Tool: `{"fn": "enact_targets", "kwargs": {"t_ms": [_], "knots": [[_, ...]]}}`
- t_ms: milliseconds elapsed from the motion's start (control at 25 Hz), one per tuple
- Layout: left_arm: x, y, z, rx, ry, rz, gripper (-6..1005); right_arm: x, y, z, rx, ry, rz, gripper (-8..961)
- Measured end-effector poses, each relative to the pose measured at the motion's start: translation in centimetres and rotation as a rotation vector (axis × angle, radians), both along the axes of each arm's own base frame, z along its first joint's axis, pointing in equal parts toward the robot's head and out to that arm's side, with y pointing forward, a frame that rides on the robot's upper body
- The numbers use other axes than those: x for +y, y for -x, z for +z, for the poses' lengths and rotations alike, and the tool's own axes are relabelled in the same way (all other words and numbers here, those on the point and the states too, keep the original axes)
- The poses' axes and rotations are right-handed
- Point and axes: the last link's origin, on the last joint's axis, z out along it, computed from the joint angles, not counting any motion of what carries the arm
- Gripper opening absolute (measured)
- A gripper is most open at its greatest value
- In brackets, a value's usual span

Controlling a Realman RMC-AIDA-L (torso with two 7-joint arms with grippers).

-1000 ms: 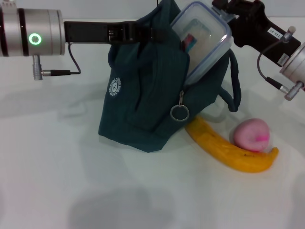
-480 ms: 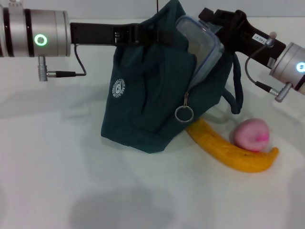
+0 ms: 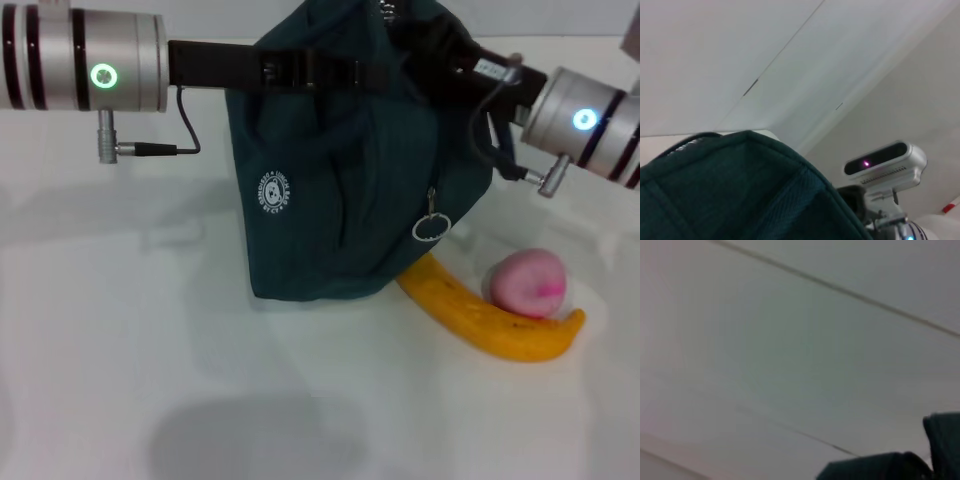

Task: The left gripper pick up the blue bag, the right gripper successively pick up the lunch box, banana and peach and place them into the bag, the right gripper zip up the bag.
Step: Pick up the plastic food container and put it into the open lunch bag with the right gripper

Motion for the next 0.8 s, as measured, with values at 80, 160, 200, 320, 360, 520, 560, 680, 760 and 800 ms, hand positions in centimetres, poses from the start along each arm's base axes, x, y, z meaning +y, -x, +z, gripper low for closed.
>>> {"fn": "enact_targets", "kwargs": {"t_ms": [80, 160, 200, 320, 360, 520, 560, 680, 760, 800], "knots": [[0.0, -0.1, 0.0, 0.000, 0.001, -0.004, 56, 0.0, -0.1, -0.5, -0.033, 0.014, -0.002, 156], [0.1, -0.1, 0.0, 0.000, 0.000, -0.004, 57, -0.1, -0.4, -0.8, -0.055, 0.023, -0.009, 160], [0.1, 0.0, 0.0, -0.001, -0.002, -0.002, 57, -0.2, -0.6, -0.9, -0.063, 0.025, -0.013, 161], [0.1, 0.2, 0.2, -0.001, -0.007, 0.005, 57, -0.3, -1.0, -1.0, -0.079, 0.030, -0.018, 167], [0.1, 0.3, 0.3, -0.001, -0.009, 0.006, 57, -0.3, -1.0, -1.0, -0.084, 0.031, -0.019, 168], [0.1, 0.2, 0.3, 0.000, -0.010, 0.004, 57, -0.4, -1.5, -1.1, -0.097, 0.027, -0.027, 175], [0.2, 0.2, 0.3, 0.000, -0.010, 0.002, 57, -0.4, -1.6, -1.1, -0.101, 0.023, -0.026, 177], [0.2, 0.1, 0.3, 0.000, -0.011, 0.001, 57, -0.5, -1.7, -1.0, -0.115, 0.003, -0.008, 182], [0.3, 0.1, 0.4, 0.002, -0.015, 0.003, 57, -0.5, -1.8, -0.9, -0.120, -0.008, 0.003, 186], [0.3, 0.1, 0.4, 0.003, -0.017, 0.003, 57, -0.6, -1.9, -0.9, -0.124, -0.015, 0.008, 188]]}}
